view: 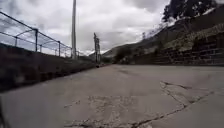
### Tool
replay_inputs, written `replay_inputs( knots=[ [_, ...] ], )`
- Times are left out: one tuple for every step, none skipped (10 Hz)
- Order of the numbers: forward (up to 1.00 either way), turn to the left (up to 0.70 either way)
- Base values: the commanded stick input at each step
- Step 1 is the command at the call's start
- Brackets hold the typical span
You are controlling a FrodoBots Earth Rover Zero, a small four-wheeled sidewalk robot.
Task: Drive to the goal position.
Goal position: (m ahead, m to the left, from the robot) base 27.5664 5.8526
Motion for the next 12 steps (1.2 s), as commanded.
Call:
replay_inputs(
  knots=[
    [0.70, 0.00],
    [0.70, 0.00],
    [0.70, 0.00],
    [0.70, 0.00],
    [0.70, 0.00],
    [0.70, 0.00],
    [0.70, 0.00],
    [0.70, 0.00],
    [0.70, 0.00],
    [0.70, 0.00],
    [0.70, 0.00],
    [0.70, 0.00]
  ],
)
